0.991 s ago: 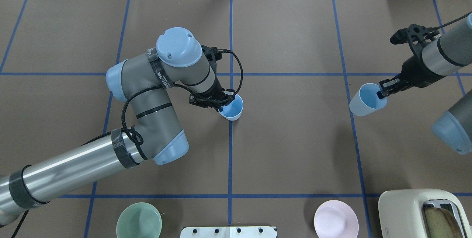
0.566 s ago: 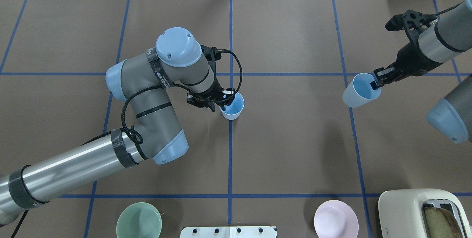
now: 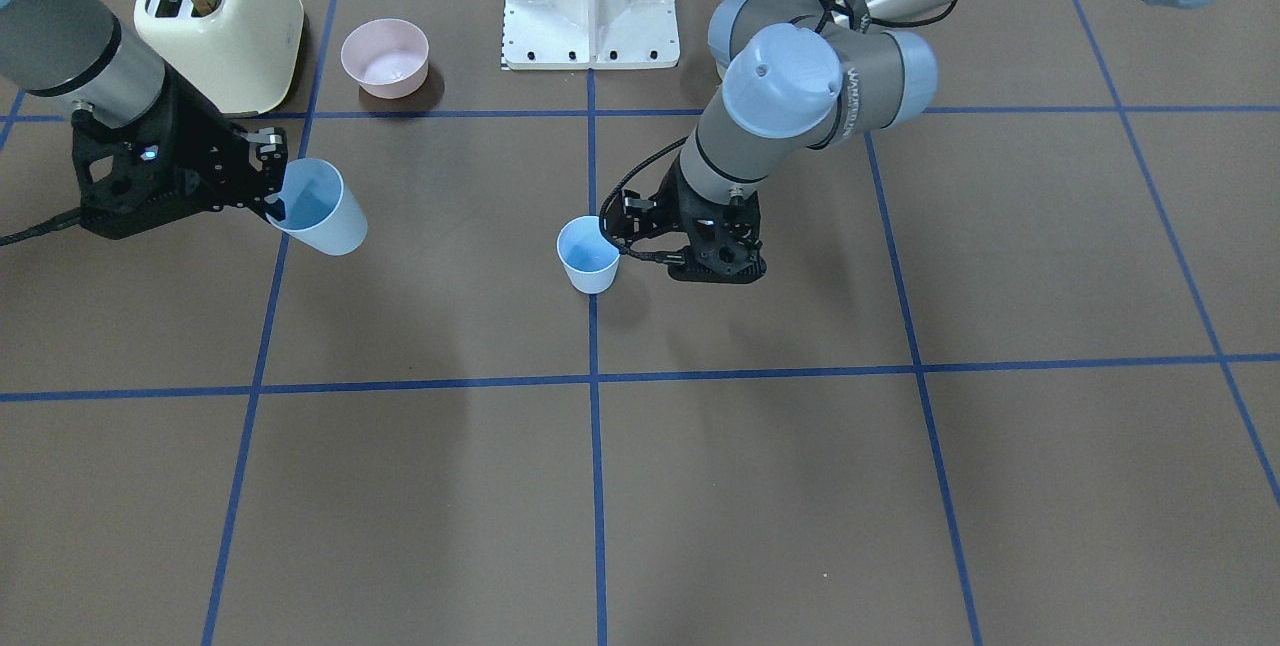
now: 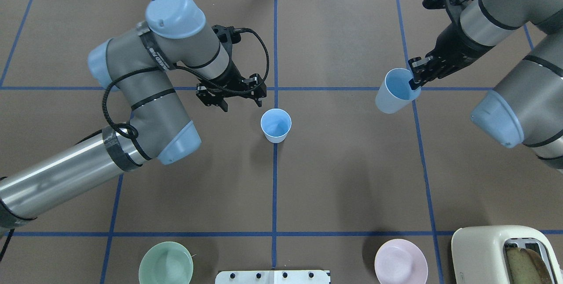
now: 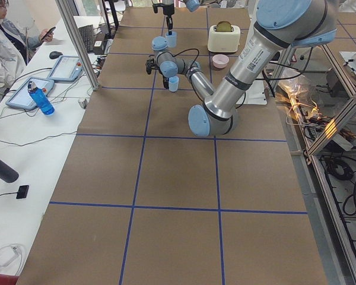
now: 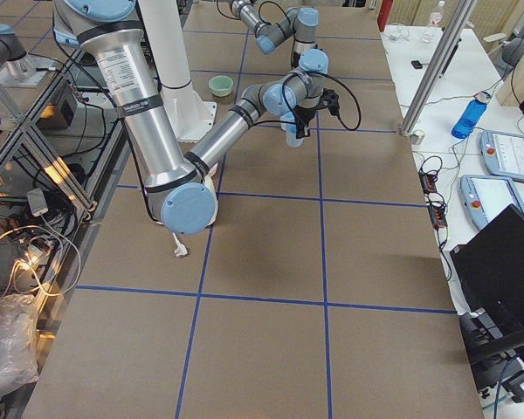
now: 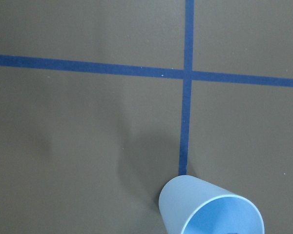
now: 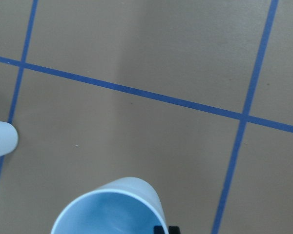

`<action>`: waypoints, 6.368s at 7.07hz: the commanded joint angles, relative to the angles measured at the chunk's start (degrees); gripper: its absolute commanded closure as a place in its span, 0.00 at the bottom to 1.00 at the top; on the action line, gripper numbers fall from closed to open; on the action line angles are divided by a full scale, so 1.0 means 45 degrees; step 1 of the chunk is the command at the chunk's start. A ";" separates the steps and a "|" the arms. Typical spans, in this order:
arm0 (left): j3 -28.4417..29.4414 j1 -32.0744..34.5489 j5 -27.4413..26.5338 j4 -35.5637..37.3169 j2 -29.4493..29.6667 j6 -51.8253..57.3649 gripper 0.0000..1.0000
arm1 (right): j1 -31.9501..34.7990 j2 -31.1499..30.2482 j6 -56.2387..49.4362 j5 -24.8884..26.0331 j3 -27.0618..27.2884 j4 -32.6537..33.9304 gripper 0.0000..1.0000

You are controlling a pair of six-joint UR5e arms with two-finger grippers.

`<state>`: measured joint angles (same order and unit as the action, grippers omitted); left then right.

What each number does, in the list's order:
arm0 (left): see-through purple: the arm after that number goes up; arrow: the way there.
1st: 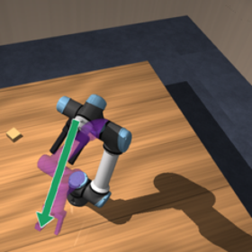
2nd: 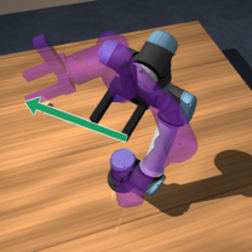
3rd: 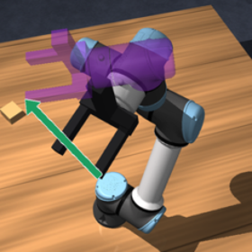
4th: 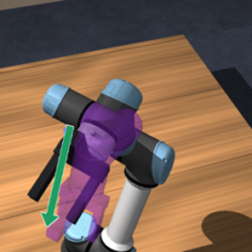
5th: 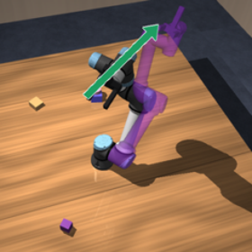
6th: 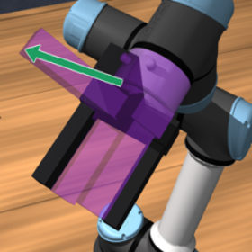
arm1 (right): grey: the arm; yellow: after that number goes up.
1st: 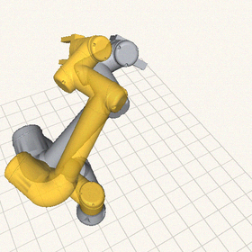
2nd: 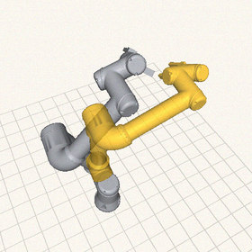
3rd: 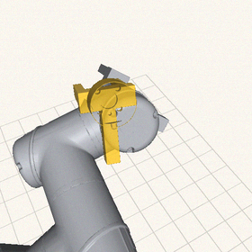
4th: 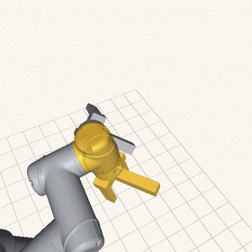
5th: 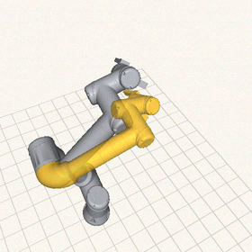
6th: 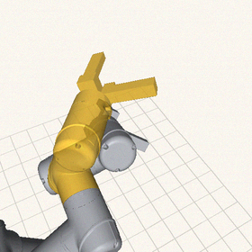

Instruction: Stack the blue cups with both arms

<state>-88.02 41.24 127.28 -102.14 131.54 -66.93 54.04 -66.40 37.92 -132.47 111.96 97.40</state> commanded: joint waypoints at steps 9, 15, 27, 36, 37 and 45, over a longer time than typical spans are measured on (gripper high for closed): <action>-0.0617 0.3043 0.0837 0.0979 -0.3372 0.7606 0.04 | -0.3648 0.4267 0.4502 0.2971 -0.2574 -0.0024 1.00; -0.0596 0.3023 0.0837 0.0960 -0.3392 0.7686 0.04 | -0.3923 0.4618 0.4483 0.3479 -0.3257 -0.0336 1.00; -0.0596 0.3062 0.0818 0.0979 -0.3372 0.7686 0.04 | -0.4098 0.4775 0.4697 0.3519 -0.3552 -0.0688 0.01; -0.0383 0.7665 0.1815 0.6051 -0.3662 1.6088 0.02 | 0.1966 0.1558 0.1996 0.2022 -0.2770 -0.0649 0.00; 0.0237 0.8484 0.1872 0.6057 -0.3839 1.7128 0.02 | 0.2923 0.0624 0.0320 0.1744 -0.2867 -0.0610 0.00; 0.0423 1.0621 0.1736 0.5979 -0.6823 1.9405 0.02 | 0.6155 -0.4946 -0.3603 0.0472 -0.1661 -0.0688 0.00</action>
<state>-84.72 88.89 135.02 -75.10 104.12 20.34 81.40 -84.89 22.56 -130.16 102.03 94.37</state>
